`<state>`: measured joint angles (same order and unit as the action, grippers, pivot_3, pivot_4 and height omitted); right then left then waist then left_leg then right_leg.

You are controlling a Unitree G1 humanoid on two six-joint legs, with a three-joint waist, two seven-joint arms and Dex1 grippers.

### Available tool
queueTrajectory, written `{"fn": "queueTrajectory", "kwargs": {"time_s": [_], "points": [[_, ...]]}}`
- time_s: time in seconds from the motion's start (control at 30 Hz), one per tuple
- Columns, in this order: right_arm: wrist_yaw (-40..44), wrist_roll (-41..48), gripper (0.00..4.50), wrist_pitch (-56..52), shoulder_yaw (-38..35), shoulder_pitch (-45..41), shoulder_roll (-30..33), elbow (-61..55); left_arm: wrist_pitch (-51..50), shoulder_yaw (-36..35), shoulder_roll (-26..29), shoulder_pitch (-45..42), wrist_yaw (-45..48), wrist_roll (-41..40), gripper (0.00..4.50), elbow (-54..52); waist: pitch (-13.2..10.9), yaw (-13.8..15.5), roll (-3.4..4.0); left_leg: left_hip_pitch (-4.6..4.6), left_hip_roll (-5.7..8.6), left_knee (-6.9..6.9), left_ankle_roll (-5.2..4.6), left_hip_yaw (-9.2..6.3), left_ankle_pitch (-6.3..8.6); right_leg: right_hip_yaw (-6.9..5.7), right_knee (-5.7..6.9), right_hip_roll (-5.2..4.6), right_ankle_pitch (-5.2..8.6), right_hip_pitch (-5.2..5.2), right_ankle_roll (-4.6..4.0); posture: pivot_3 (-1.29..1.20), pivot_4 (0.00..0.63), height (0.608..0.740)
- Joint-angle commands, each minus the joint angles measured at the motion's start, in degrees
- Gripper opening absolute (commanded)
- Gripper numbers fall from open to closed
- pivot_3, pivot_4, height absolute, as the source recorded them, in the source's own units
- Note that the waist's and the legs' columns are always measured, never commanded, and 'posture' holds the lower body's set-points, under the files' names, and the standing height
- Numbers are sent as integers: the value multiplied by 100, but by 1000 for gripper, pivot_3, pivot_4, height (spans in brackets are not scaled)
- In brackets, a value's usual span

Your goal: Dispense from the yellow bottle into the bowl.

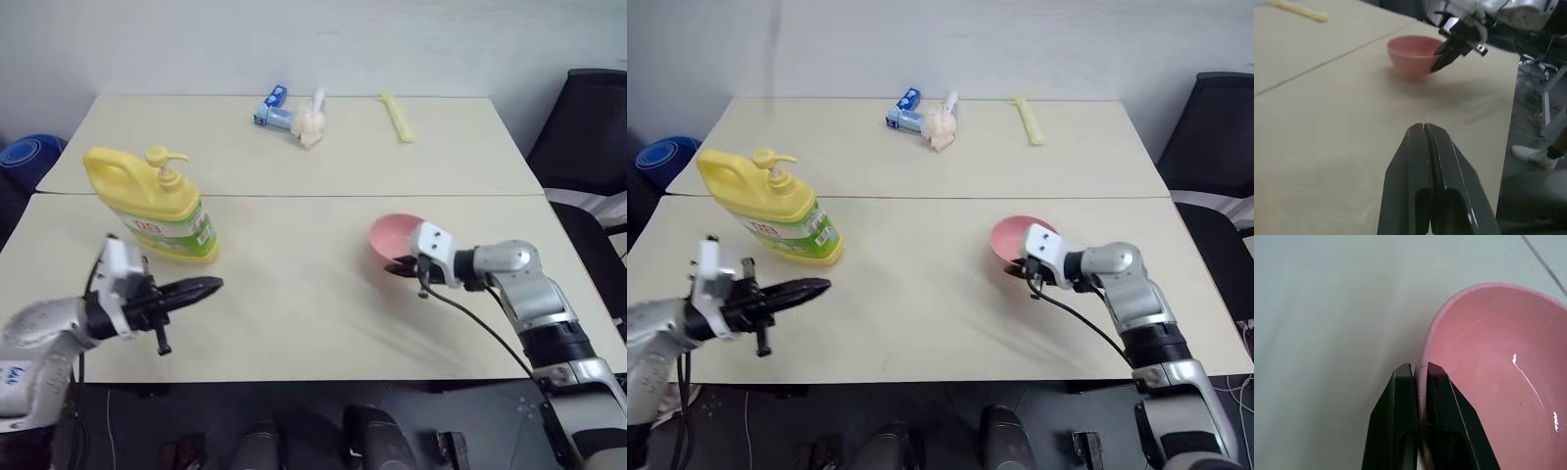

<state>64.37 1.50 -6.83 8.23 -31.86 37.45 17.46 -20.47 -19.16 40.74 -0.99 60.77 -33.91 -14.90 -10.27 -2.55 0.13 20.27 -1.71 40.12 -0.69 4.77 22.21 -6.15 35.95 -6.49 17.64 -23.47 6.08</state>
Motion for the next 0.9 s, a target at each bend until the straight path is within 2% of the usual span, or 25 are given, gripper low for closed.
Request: {"fn": "queueTrajectory", "kwargs": {"time_s": [0.03,0.1,0.33,0.4,0.47,0.53,0.67,0.9], "points": [[-65,126,0,795,-331,206,181,421,802,265,-248,26,-13,445,403,246,0,18,1,-8,-4,-3,1,6,0,5,2,2,0,1,0,0,150,740],[-2,172,0,1045,-398,336,224,728,977,357,-266,83,56,551,882,363,0,44,1,-11,-4,-7,2,15,-1,8,3,1,0,-1,0,0,150,740],[478,1082,2314,2215,-1094,705,167,905,1248,76,-80,428,47,600,3032,541,0,96,1,-7,-5,-6,-3,17,-1,7,0,-7,0,-4,0,0,150,740],[899,1671,3003,2381,-1404,887,188,651,1527,-59,-89,620,-16,693,3037,563,-1,98,2,-7,-5,-6,-4,17,0,7,-2,-8,0,-3,0,0,150,740],[1181,2248,3683,2099,-1648,1153,207,156,1878,-159,-128,829,-205,965,3037,607,-1,113,2,-8,-6,-6,-5,13,1,4,-2,-8,0,-1,0,0,150,740],[1313,2468,4364,1931,-1714,1363,239,-186,2032,-191,-145,999,-362,1144,3037,611,-1,115,2,-8,-8,-6,-7,11,1,4,-3,-10,0,1,0,0,150,740],[1421,2685,4437,1970,-1635,2414,140,-1340,2661,-160,-226,1532,-484,1552,3037,682,0,147,2,-12,-8,-6,-12,8,6,3,-4,-15,0,6,0,0,150,740],[991,2528,4437,2179,-1726,3375,30,-1928,2898,-107,-265,1838,-689,1737,3037,830,0,241,1,-20,-3,0,-21,23,11,15,-2,-20,-1,6,0,0,150,740]]}}
